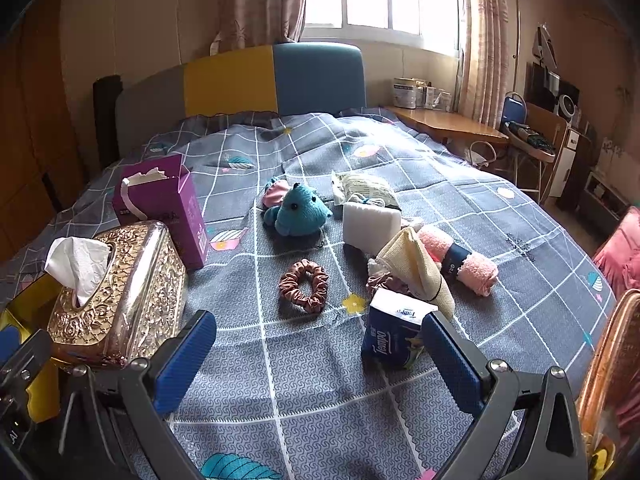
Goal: Organize soft objects
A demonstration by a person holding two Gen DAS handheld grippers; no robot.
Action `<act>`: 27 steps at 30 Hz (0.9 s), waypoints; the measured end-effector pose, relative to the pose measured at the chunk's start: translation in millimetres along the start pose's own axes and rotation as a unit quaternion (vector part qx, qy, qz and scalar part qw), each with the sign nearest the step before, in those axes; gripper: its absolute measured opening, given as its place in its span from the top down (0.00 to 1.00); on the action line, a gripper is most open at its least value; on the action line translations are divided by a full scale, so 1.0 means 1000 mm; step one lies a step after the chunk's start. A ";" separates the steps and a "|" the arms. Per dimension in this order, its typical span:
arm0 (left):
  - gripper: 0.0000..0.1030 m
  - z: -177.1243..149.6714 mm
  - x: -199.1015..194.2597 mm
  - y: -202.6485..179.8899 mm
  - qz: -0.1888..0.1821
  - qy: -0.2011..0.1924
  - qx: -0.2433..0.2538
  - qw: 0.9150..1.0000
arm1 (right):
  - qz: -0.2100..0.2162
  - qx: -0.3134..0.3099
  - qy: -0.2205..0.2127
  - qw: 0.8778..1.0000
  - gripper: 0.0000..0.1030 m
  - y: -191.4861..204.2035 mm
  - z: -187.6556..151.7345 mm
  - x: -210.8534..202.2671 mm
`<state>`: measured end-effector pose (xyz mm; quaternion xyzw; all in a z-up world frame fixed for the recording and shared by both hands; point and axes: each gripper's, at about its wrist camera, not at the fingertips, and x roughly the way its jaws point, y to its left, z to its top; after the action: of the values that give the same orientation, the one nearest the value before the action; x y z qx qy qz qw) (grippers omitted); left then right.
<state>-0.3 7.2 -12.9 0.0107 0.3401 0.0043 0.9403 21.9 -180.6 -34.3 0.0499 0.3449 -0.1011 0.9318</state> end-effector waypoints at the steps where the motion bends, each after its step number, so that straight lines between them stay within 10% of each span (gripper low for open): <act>1: 0.49 0.000 0.000 0.000 -0.001 0.001 0.001 1.000 | 0.000 0.001 0.000 1.000 0.00 -0.001 0.000 0.001; 7: 0.49 0.002 0.002 -0.006 -0.020 0.008 0.010 1.000 | -0.001 0.015 0.004 1.000 0.00 -0.014 0.005 0.005; 17: 0.34 0.026 -0.001 -0.036 -0.160 0.018 0.048 0.986 | -0.007 0.109 0.024 0.994 0.00 -0.099 0.050 0.035; 27: 0.34 0.050 0.065 -0.114 -0.197 0.132 0.112 0.965 | -0.003 0.181 0.020 0.983 0.00 -0.165 0.064 0.072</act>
<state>81.5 -106.5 -18.8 0.0482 0.4547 -0.2180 0.8622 78.6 -363.0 -36.5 0.2189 0.3395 -0.1634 0.9000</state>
